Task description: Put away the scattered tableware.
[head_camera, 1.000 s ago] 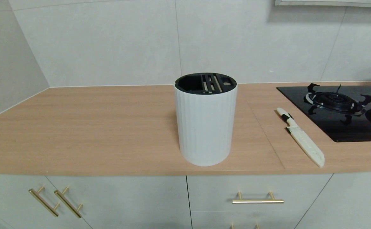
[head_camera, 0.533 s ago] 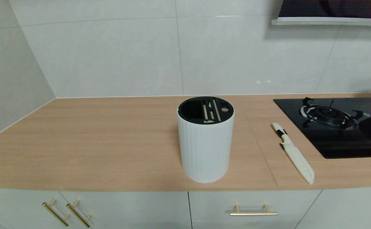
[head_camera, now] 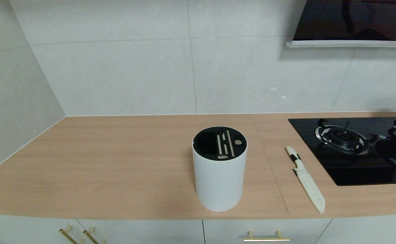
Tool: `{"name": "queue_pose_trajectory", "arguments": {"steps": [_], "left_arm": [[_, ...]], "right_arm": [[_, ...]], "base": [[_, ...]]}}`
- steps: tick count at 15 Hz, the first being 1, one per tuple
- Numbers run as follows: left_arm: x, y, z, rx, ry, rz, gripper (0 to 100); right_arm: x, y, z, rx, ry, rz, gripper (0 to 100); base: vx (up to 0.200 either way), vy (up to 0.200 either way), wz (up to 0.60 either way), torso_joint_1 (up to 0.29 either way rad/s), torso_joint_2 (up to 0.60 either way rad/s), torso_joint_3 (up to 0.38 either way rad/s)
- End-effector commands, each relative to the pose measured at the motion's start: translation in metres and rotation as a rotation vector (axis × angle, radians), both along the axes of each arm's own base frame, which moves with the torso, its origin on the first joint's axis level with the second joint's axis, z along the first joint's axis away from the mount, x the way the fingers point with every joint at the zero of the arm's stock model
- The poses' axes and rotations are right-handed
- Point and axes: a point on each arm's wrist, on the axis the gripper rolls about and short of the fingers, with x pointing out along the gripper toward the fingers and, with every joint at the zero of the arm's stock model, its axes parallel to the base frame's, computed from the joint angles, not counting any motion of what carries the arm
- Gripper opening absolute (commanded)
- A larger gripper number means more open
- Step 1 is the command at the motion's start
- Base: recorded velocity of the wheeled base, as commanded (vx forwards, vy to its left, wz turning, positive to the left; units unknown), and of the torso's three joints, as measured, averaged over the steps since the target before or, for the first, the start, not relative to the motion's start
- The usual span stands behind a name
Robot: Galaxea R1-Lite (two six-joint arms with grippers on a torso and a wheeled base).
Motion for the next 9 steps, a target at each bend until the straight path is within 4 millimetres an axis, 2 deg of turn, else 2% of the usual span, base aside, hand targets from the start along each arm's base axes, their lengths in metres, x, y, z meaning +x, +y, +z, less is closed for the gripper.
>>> {"name": "queue_pose_trajectory", "arguments": {"steps": [1, 6, 9], "left_arm": [[0.0, 0.0, 0.0, 0.0, 0.0, 0.001, 100], [0.0, 0.0, 0.0, 0.0, 0.0, 0.001, 100], [0.0, 0.0, 0.0, 0.0, 0.0, 0.001, 100]], "right_arm": [[0.0001, 0.0, 0.0001, -0.001, 0.001, 0.001, 100], [0.0001, 0.0, 0.0001, -0.001, 0.001, 0.001, 100], [0.0001, 0.0, -0.0001, -0.001, 0.003, 0.001, 100]], "base": [[0.0, 0.0, 0.0, 0.286, -0.61, -0.315], [0.0, 0.0, 0.0, 0.215, -0.45, -0.233], [0.0, 0.0, 0.0, 0.02, -0.03, -0.017]]}}
